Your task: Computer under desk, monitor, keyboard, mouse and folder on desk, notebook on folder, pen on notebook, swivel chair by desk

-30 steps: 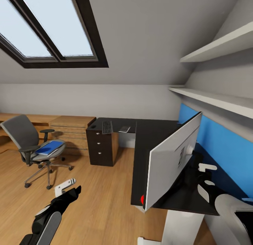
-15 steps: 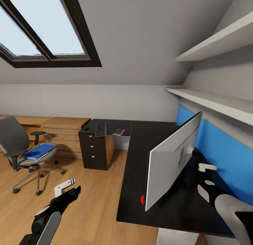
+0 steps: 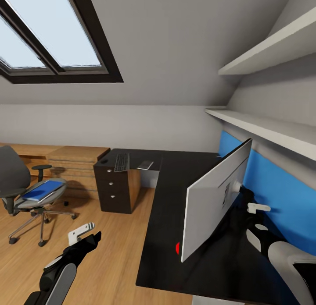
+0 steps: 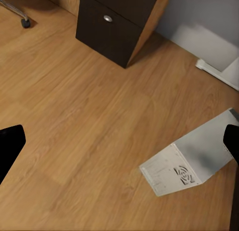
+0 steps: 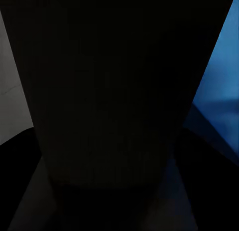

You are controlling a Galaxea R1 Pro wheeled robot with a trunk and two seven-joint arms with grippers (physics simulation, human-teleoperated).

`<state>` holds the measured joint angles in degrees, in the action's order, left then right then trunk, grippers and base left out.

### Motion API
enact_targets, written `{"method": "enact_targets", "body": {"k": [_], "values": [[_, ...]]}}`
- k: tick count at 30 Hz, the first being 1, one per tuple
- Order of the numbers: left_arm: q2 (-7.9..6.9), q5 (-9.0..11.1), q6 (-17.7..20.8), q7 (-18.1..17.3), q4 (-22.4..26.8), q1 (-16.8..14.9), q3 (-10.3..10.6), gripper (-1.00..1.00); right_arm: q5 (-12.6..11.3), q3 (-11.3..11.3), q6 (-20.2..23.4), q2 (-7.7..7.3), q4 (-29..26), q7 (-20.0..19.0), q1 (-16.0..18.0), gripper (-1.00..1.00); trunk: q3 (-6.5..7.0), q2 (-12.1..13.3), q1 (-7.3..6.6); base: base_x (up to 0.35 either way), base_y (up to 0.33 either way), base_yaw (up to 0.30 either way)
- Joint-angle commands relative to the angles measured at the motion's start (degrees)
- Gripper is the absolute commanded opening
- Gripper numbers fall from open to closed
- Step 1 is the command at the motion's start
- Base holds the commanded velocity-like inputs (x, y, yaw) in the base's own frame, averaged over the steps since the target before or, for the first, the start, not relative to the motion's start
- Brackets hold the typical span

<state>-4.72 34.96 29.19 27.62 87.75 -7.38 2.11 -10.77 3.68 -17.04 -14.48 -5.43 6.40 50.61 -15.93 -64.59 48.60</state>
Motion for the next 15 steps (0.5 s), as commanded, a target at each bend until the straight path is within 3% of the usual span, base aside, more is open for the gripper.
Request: {"method": "enact_targets", "body": {"k": [1, 15], "values": [[-0.05, 0.6, 0.06, 0.59, 0.07, -0.07, 0.14, 1.0, -1.09, 1.59, -0.3, 0.0, 0.25, 0.15, 0.01, -1.0, -0.1, -0.03, 0.02, 0.122, -0.008, 0.0], [0.15, 0.64, -0.01, 0.59, 0.05, -0.04, 0.26, 1.0, -1.01, 1.59, -0.53, 0.03, 0.24, 0.07, 0.01, -1.0, -0.11, -0.03, 0.02, 0.253, -0.175, 0.0]]}}
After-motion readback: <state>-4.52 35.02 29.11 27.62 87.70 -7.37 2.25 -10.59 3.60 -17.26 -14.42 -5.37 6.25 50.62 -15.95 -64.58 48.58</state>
